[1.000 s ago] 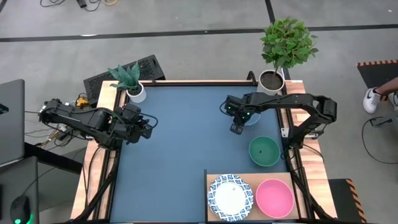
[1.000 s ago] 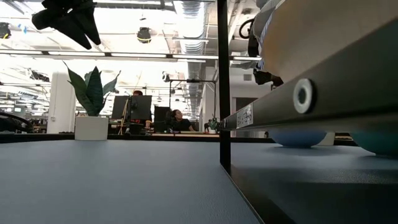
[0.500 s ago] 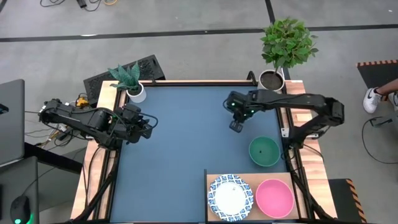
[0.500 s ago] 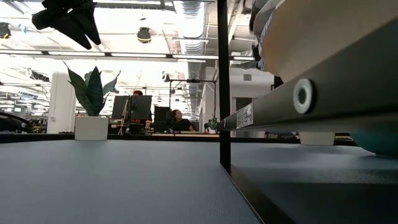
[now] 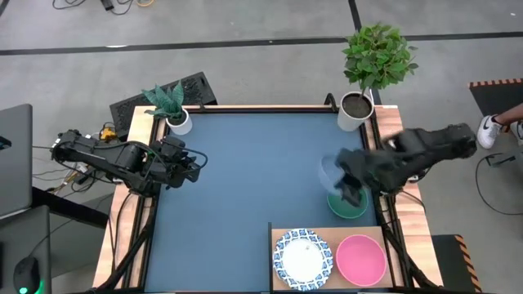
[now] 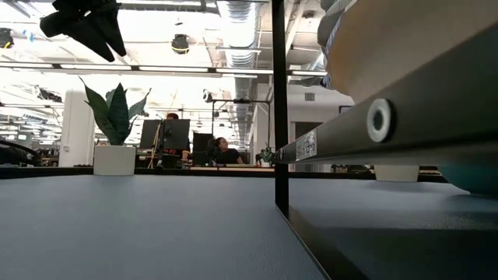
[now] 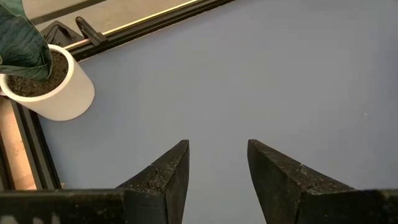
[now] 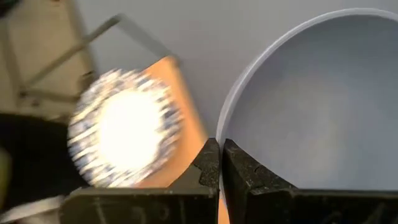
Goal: Place and stack bowls onto a shelf
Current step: Stack the blue bowl on the pink bowl on the shelf
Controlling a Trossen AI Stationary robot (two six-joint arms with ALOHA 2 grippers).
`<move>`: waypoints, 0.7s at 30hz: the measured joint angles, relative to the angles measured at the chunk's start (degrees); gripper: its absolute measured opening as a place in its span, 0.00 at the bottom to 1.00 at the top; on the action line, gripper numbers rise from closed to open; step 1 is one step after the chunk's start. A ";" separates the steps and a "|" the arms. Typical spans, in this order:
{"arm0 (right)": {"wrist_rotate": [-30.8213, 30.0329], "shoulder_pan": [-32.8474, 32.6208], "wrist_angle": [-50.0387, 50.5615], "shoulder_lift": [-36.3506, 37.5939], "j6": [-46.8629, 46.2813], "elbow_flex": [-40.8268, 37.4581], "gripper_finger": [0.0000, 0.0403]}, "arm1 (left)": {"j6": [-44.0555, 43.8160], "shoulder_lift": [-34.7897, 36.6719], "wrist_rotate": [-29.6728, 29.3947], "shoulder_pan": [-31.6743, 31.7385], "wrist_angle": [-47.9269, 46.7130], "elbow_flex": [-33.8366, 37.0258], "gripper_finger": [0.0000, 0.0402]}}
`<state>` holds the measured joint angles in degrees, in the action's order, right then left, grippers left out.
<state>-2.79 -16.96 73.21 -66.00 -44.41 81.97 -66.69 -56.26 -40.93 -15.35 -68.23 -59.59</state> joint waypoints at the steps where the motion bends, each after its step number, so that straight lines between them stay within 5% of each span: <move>1: -0.02 -3.47 0.23 0.26 -3.59 0.70 0.06 | -0.01 0.01 0.00 0.01 0.00 0.00 0.37; 10: -3.47 -25.62 0.00 -4.03 -22.06 9.44 0.06 | 0.10 0.00 -0.02 0.02 0.00 0.00 0.37; 21: -3.87 -36.34 7.92 -19.44 -26.74 21.38 0.06 | 0.13 0.01 -0.35 0.02 0.00 0.00 0.37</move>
<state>-6.66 -53.30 81.13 -85.44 -71.15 103.35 -66.57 -56.26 -41.28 -15.33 -68.23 -59.59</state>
